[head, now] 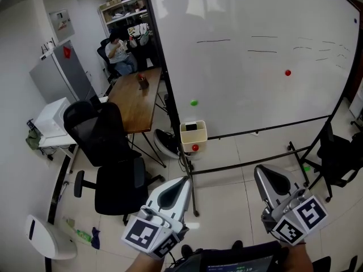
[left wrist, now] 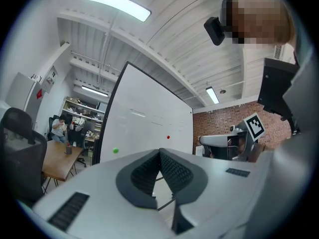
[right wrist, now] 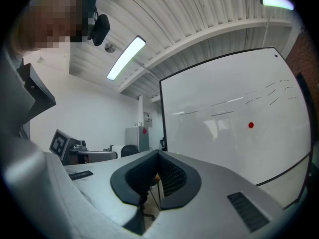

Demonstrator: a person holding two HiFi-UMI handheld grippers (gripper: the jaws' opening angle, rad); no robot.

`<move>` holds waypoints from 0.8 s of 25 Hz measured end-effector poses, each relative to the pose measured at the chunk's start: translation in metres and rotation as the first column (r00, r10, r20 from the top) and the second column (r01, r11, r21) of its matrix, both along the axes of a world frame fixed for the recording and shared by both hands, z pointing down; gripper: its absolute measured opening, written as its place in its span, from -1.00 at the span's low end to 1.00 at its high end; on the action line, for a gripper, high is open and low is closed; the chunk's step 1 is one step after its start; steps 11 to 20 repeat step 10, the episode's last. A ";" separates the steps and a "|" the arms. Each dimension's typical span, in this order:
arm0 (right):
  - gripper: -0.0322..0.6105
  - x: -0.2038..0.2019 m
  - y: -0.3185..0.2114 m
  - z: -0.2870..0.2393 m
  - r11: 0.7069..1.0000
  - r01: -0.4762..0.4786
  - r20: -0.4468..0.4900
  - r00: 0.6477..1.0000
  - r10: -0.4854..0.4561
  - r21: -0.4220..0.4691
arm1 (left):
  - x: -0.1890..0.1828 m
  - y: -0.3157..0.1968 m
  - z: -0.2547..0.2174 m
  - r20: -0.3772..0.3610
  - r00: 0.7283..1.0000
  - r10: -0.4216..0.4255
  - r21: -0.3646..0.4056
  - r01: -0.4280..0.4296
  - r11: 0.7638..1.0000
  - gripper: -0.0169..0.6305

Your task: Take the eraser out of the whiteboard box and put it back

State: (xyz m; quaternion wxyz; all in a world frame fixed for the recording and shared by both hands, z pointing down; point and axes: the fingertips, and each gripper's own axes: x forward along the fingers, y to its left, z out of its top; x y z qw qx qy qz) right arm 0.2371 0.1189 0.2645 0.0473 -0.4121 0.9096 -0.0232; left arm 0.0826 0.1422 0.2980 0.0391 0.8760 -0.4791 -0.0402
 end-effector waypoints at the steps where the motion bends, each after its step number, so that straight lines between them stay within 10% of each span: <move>1: -0.84 0.001 0.000 0.000 1.000 0.001 0.000 1.000 -0.001 0.000 | 0.001 0.000 0.000 0.000 1.000 0.000 0.001 0.000 1.000 -0.88; 20: -0.84 0.004 -0.009 0.003 1.000 0.003 -0.006 1.000 -0.003 -0.005 | 0.004 -0.011 0.004 0.001 1.000 -0.002 -0.011 0.002 1.000 -0.88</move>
